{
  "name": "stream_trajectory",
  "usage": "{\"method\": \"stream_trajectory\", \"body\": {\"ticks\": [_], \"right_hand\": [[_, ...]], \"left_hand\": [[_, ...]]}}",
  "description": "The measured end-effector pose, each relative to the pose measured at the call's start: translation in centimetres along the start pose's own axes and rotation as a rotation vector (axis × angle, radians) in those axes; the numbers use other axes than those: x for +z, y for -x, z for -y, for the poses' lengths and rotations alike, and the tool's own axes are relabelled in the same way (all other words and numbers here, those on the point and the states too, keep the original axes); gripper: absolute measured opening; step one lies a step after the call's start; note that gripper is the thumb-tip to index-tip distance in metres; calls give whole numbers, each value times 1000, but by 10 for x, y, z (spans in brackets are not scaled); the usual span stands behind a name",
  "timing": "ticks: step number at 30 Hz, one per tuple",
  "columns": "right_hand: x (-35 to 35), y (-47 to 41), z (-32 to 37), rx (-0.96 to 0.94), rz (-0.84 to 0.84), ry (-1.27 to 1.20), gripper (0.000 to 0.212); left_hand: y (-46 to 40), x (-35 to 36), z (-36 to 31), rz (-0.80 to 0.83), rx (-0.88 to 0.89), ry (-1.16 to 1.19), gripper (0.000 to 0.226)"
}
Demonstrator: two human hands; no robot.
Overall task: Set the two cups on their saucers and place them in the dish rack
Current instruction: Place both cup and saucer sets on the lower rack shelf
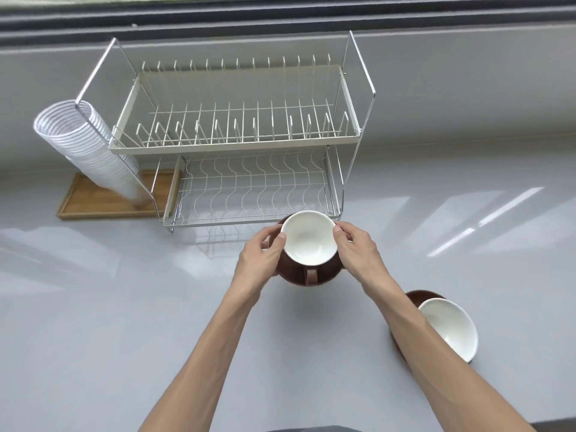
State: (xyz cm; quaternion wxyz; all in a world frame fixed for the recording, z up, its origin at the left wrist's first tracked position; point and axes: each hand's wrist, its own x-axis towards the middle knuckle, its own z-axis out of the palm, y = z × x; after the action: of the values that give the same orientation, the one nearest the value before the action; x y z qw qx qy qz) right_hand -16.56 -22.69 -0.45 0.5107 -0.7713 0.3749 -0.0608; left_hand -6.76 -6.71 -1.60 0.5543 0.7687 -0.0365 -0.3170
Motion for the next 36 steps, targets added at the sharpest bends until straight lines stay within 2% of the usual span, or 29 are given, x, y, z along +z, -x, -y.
{"method": "stream_trajectory", "body": {"ticks": [6,11,16,19,25,27,29,36], "right_hand": [[5,-33,23,-48,22,4,33],[10,-66,43,-64,24,9,35],[20,-106,58,-68,11,39,34],[24,-128,62,-74,-8,65,34],[31,-162,67,30,-35,119,39],[34,-170,65,69,-41,115,37],[36,-175,62,90,-30,109,33],[41,-183,55,92,-32,103,35]], "left_hand": [[-26,-11,-26,-40,15,-1,21],[-57,-16,-48,-68,11,-11,29],[-91,-16,-65,-64,8,25,20],[-112,-16,-71,-62,-2,32,22],[-142,-16,-77,-58,-37,40,29],[-150,-14,-80,-63,-58,32,25],[-157,-12,-81,-51,-69,28,12],[-169,-9,-76,-52,-70,-3,17]]}}
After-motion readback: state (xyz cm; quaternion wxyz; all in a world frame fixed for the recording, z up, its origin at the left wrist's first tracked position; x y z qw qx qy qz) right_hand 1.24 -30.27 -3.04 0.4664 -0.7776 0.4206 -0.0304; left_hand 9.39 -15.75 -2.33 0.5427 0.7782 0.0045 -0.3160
